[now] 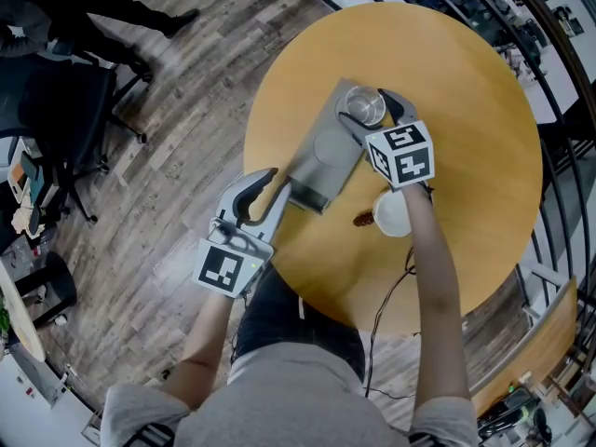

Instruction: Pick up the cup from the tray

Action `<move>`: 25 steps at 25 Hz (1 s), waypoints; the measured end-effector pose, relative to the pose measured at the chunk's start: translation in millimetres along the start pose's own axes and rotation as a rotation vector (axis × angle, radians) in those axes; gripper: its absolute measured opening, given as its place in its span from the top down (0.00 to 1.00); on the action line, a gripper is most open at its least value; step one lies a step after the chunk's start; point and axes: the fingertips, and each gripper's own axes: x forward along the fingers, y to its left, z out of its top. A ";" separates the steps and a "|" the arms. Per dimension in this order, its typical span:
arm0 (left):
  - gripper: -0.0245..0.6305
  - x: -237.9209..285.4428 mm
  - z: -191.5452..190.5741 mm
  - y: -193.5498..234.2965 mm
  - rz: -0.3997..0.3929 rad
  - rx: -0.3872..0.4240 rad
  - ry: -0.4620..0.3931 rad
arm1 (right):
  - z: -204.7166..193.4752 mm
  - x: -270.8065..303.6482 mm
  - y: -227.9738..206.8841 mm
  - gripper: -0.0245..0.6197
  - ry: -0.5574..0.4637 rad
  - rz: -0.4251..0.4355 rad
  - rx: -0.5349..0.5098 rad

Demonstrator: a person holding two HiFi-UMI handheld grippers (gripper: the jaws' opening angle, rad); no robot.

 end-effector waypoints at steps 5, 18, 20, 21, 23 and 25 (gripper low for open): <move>0.82 0.6 3.1 -2.6 -0.003 0.008 -0.004 | 5.9 -15.8 -6.2 0.44 -0.036 -0.027 0.006; 0.82 20.7 7.0 -44.2 -0.080 0.047 -0.002 | -44.6 -111.7 -72.8 0.44 -0.088 -0.179 0.151; 0.82 22.7 7.3 -49.2 -0.098 0.054 0.002 | -65.6 -117.9 -78.3 0.44 -0.078 -0.207 0.199; 0.82 24.1 6.7 -52.0 -0.106 0.057 0.005 | -76.3 -119.8 -80.8 0.44 -0.073 -0.219 0.221; 0.82 27.5 5.1 -58.3 -0.120 0.060 0.014 | -96.3 -122.2 -84.9 0.44 -0.060 -0.234 0.250; 0.82 30.2 3.7 -62.3 -0.132 0.063 0.025 | -110.5 -121.8 -87.6 0.44 -0.044 -0.243 0.266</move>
